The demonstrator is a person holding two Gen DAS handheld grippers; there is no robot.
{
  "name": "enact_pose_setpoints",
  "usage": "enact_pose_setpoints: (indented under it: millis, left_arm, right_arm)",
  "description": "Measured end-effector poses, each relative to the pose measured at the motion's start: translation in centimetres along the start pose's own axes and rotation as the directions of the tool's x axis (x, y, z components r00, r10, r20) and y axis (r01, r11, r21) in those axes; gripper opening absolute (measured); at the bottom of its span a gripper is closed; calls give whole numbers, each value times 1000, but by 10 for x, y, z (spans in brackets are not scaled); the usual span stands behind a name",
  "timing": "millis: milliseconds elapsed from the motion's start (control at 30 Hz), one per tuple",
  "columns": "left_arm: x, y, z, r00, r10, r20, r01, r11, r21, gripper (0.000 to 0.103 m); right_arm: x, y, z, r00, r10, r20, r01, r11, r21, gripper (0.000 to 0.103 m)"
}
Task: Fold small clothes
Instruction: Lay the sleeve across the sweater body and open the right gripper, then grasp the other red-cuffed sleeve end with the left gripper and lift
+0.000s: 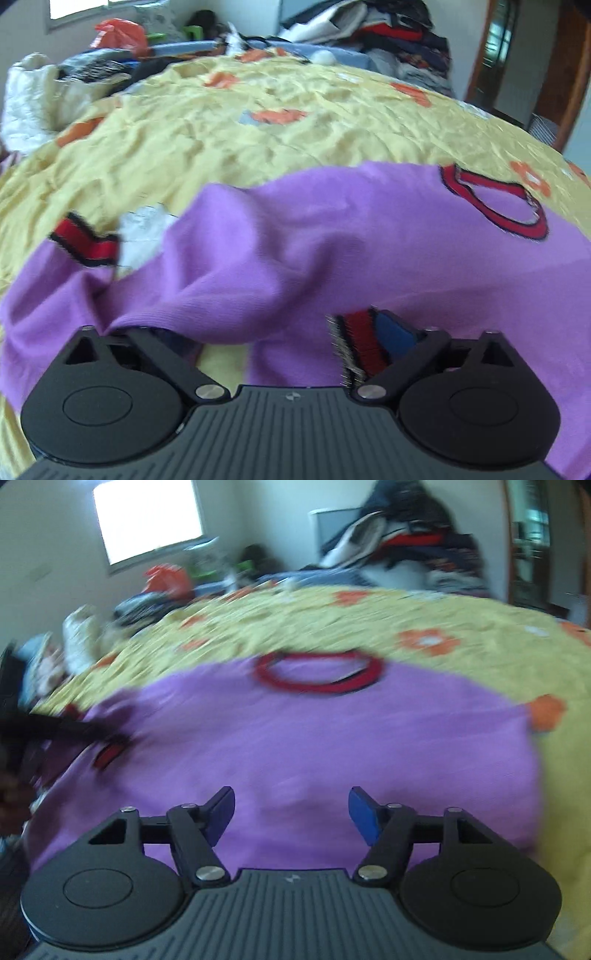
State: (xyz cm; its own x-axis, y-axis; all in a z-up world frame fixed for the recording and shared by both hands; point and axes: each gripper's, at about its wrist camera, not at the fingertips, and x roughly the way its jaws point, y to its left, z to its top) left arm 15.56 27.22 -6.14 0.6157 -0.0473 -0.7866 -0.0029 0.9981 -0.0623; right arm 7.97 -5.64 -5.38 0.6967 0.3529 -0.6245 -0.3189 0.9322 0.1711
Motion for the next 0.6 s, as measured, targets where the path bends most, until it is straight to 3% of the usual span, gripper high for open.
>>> enact_pose_setpoints:
  millis: [133,200,267,367,400,500,533,600]
  left_arm:
    - [1,-8,-3,1000,3,4,-3,1000,-3,78]
    - [1,-8,-1,1000,24,9,-24,1000,-4,71]
    - [3,-9,4,998,58,21,-58,998,6,67]
    - [-6,0,11,995,88,53,-87,996,-19,76]
    - [-15,8,12,993,88,80,-85,996,-39,85]
    - [-46,56,11,982,34,186,-7,990,-144,102]
    - [-53,76,9,980,31,196,4,985,-175,103]
    - [-64,115,6,974,106,198,-60,973,-224,103]
  right_arm:
    - [15,42,-8,1000,-12,-14,10,992,-124,70]
    - [15,55,-12,1000,-12,-16,9,989,-147,85]
    - [16,58,-12,1000,-2,-14,0,990,-140,87]
    - [10,57,-14,1000,5,-13,-7,994,-109,88]
    - [8,55,-16,1000,7,-15,-9,995,-98,88]
    - [4,53,-21,1000,6,-20,-8,996,-86,88]
    - [2,52,-23,1000,2,-20,-4,997,-82,88]
    - [0,52,-27,1000,0,-24,-1,997,-71,95]
